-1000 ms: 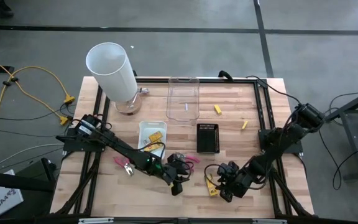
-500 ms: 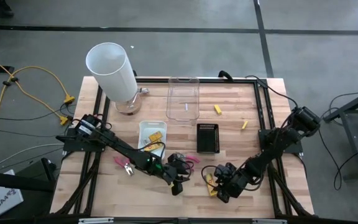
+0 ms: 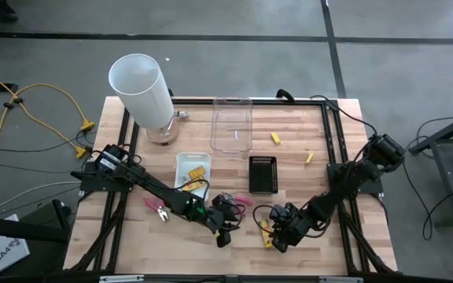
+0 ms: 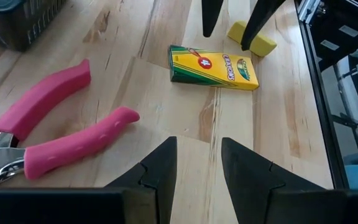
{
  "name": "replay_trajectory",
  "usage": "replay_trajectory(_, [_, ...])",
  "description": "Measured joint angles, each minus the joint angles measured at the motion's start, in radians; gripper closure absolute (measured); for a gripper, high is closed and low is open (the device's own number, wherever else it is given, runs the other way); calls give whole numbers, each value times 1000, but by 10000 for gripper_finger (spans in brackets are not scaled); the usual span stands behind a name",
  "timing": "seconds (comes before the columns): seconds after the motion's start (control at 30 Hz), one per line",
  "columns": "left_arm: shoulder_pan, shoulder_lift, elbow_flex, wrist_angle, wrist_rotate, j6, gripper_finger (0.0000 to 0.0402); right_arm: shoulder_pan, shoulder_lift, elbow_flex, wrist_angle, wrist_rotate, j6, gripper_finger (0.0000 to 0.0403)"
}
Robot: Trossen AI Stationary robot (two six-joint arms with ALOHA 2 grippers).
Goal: Pick & Place School Supplies
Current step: Put the box of crayon into the white bin
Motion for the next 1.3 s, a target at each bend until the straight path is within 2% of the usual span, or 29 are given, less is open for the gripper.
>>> replay_trajectory(0.13, [2, 0, 0, 0, 1, 3, 280, 0, 0, 0, -1, 0, 22, 233])
replay_trajectory(0.53, [51, 0, 0, 5, 127, 135, 280, 1, 0, 0, -2, -23, 46, 234])
replay_trajectory(0.8, [57, 0, 0, 0, 171, 180, 280, 0, 0, 0, -3, -60, 79, 233])
replay_trajectory(1.3, [60, 0, 0, -6, 175, 179, 280, -5, 20, 1, 0, -62, 132, 233])
